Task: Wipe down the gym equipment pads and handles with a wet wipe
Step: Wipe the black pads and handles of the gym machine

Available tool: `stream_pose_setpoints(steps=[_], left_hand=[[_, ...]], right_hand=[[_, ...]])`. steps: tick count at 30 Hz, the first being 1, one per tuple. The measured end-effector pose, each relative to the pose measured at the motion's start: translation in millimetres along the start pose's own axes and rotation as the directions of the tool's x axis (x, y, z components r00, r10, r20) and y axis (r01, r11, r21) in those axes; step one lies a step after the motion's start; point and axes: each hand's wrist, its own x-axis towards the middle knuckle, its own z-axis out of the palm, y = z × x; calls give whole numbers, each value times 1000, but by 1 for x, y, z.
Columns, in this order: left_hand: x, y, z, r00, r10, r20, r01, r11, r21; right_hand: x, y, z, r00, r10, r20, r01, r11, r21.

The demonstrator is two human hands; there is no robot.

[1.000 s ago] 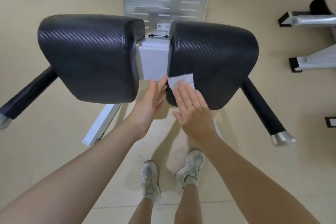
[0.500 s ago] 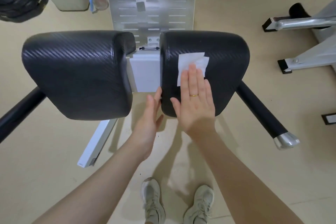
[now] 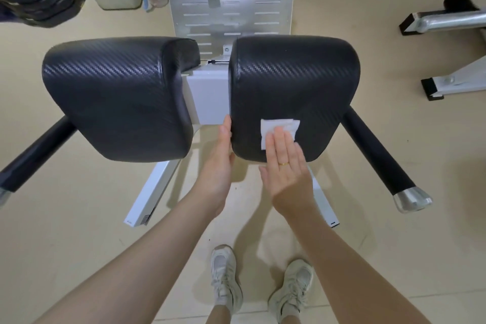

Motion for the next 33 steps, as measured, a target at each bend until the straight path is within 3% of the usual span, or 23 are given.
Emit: stream_pose_setpoints(steps=[5,8,16,22,26,29,33], left_hand=[[2,6,6,995,44,-85,-38,997,69],[3,16,15,988,98,-116,-90,993,70],[5,19,19,984,122,-134,-109,989,97],[3,15,24,985,130,-116,-111,981,158],[3,13,31,973,162,-165,-142,982,125],[5,14,36,970,162,-180,-144,983,109],[3,14,39,970,151,-189,-133,986,101]], right_hand=[[70,8,-34,998,47,-34,-47,999,5],[89,16,-43,1000,3,-5,-3,1000,-5],[44,33,-12,990,-133,55,138,985,-100],[-11,52,-6,995,-90,31,93,990,-110],[34,43,-13,999,-1,-51,-5,993,-118],[81,40,-27,996,82,-27,-84,993,-78],[91,42,-37,996,88,29,-88,996,-23]])
